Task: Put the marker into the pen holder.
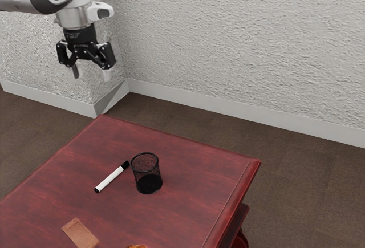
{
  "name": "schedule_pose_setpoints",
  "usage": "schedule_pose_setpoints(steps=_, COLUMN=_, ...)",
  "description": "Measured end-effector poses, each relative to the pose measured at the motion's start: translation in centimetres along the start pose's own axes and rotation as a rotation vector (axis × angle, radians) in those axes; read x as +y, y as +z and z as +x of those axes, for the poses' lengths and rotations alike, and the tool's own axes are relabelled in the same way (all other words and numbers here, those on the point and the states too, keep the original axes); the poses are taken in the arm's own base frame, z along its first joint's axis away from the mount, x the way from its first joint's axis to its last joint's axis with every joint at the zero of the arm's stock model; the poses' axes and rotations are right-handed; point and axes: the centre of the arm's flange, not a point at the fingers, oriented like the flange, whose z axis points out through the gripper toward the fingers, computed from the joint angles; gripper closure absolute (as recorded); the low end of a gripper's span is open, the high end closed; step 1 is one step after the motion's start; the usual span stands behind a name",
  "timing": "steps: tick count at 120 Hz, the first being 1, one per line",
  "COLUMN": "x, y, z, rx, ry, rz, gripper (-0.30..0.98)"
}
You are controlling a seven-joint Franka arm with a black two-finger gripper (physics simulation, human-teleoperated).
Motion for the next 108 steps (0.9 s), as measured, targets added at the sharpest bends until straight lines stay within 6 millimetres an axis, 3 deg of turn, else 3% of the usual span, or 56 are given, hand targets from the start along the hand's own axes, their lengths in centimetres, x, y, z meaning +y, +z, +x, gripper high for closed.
schedule_pose_setpoints(steps=9, x=-0.7, y=0.6, z=0.1, rx=-0.005, ry=-0.018, rz=0.005, gripper=0.00)
schedule_pose_setpoints(steps=17, x=-1.1, y=2.8, z=0.3, rx=-0.026, ry=-0.031, rz=0.011, gripper=0.00)
schedule_pose_setpoints(steps=32, x=-1.7, y=10.2, z=-0.2, rx=-0.113, ry=-0.049, rz=0.026, gripper=0.00)
schedule_pose_setpoints(steps=47, x=-2.5, y=15.9, z=-1.5, rx=-0.199, ry=-0.068, rz=0.039, gripper=0.00)
schedule_pose_setpoints(steps=72, x=-3.0, y=24.3, z=-0.9, rx=-0.242, ry=-0.081, rz=0.054, gripper=0.00)
schedule_pose_setpoints(steps=91, x=-1.7, y=28.8, z=0.5, rx=-0.223, ry=-0.049, rz=0.060, gripper=0.00)
schedule_pose_setpoints(steps=108, x=-1.8, y=30.4, z=1.5, rx=-0.189, ry=-0.031, rz=0.057, gripper=0.00)
